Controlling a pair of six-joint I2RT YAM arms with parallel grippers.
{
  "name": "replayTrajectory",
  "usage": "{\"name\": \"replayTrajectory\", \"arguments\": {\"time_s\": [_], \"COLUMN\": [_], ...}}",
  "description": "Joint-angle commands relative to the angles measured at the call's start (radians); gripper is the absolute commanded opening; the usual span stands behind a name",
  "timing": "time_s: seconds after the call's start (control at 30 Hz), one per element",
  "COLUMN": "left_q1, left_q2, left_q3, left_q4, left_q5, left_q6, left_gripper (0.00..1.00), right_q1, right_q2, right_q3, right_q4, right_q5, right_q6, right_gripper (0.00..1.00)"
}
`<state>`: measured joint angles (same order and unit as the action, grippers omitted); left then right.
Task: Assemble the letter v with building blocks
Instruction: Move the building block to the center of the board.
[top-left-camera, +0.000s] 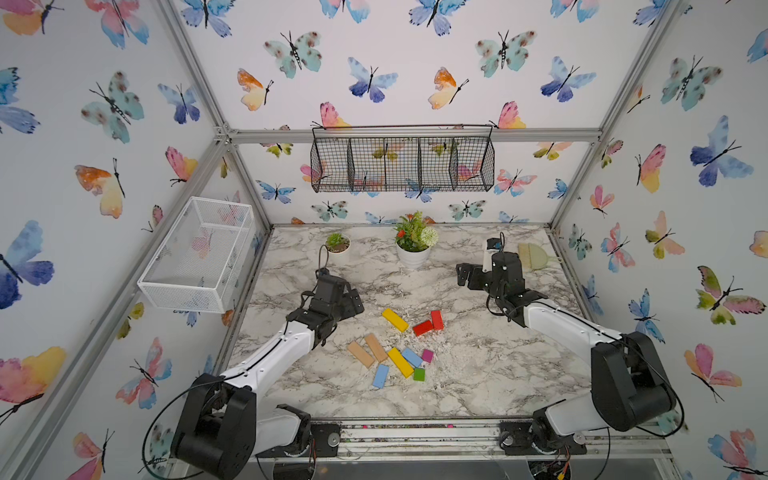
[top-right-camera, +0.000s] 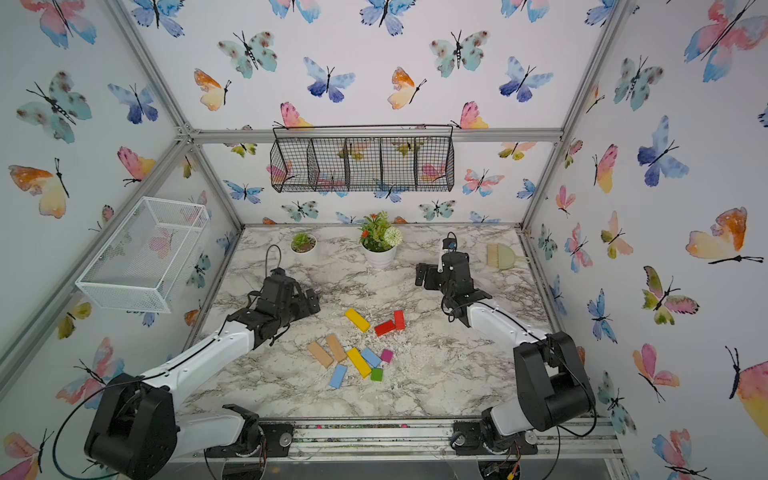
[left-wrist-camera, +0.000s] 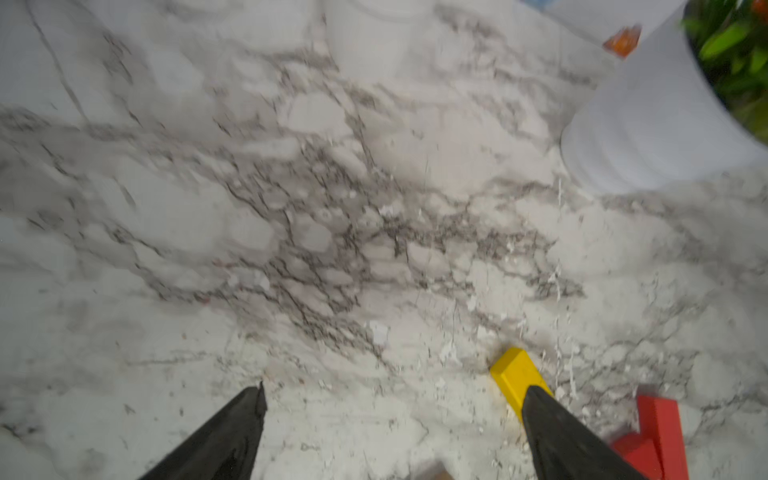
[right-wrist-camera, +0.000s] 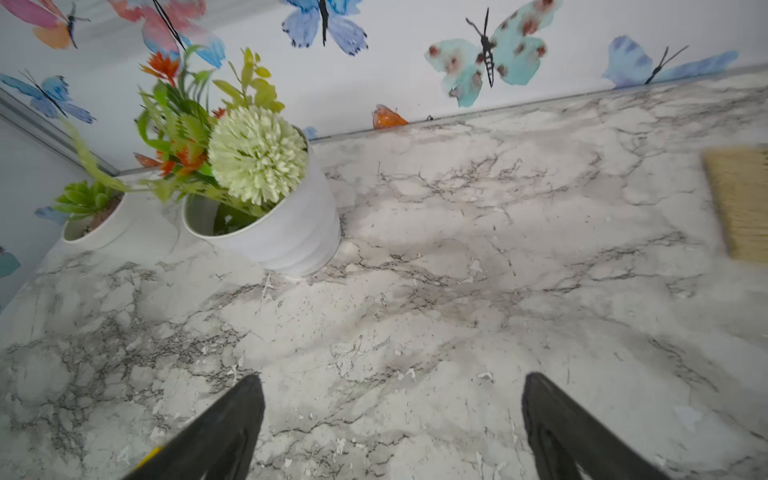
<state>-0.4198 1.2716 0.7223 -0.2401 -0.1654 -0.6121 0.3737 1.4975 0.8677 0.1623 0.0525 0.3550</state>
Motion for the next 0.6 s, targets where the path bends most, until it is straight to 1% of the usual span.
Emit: {"name": "replayTrajectory", "arguments": {"time_s": [0.0,0.1,0.33,0.43,0.57], "left_q1": [-0.051,-0.067,-0.07,-0.075,-0.082], "left_q2": [0.016,0.004,-0.077,-0.101,-0.124], "left_q3": [-0.038,-0.074,-0.144,-0.178,-0.208], "left_q4": [-0.104,-0.105,-0.122,-0.118,-0.117], "left_q5": [-0.034,-0.012,0.034,0.055,0.077], "left_q6": [-0.116,-0.152,-0.192,-0.216,-0.232], "left_gripper": [0.95,0.92,0.89,0.84,0.83], "right_q1": [0.002,0.006,0.012,0.015,0.016], "right_q2": [0.027,0.032,0.049,0.056,0.061], "right_q3": [-0.001,-0.004,-0.009,-0.007,-0.004], "right_q4": [-0.118,-0.124,-0.138,-0.139,-0.141], "right_q5": [0.01,0.007,0.009,0.005,-0.006], "right_q6": [0.005,0.001,-0.006,-0.008,-0.01], "right_gripper": [0.98,0.98,0.98,0.98,0.98]}}
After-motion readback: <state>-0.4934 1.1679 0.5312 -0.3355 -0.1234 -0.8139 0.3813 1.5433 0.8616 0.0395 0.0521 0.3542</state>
